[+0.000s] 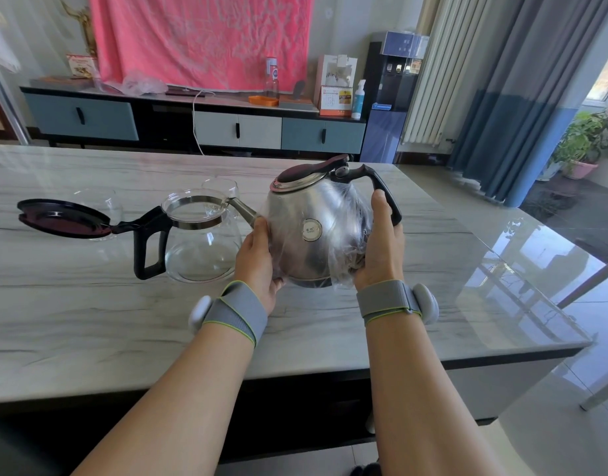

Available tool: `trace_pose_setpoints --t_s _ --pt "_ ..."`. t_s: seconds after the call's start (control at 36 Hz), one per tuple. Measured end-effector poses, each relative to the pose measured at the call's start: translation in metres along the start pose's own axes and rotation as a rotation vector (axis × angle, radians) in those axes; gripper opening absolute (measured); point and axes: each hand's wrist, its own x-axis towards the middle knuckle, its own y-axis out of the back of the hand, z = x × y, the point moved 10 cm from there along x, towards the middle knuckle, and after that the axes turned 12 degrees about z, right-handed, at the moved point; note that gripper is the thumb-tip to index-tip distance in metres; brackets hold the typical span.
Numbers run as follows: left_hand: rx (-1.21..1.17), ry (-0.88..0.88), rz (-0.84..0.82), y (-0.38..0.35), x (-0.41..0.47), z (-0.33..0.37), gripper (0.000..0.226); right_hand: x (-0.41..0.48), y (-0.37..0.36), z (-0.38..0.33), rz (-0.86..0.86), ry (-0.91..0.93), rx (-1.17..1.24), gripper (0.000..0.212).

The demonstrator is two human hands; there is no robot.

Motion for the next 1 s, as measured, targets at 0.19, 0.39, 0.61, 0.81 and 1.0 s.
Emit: trace_pose_setpoints --t_s 0.19,0.39,0.61,0.81,1.0 --pt "0.006 -0.003 0.000 0.0003 0.0018 -0.0006 0.029 -0.0031 -0.0004 -0.0024 0.000 0.008 -0.005 0.038" --pt "0.005 0.001 0.004 0.0001 0.0015 -0.0003 0.029 -0.0060 -0.0004 -0.0049 0.010 0.025 -0.012 0.043" --pt "0.006 0.007 0.004 0.0002 0.0019 -0.0008 0.034 -0.0060 -0.0003 -0.0057 0.014 0.031 0.000 0.045" --pt "0.012 0.004 0.010 0.0009 0.0019 -0.0006 0.034 -0.0007 0.0014 -0.0007 0.007 0.008 0.005 0.030" --pt "0.010 0.001 -0.006 -0.0002 0.0012 -0.0005 0.029 -0.0042 0.0004 -0.0012 0.010 -0.002 0.006 0.036"
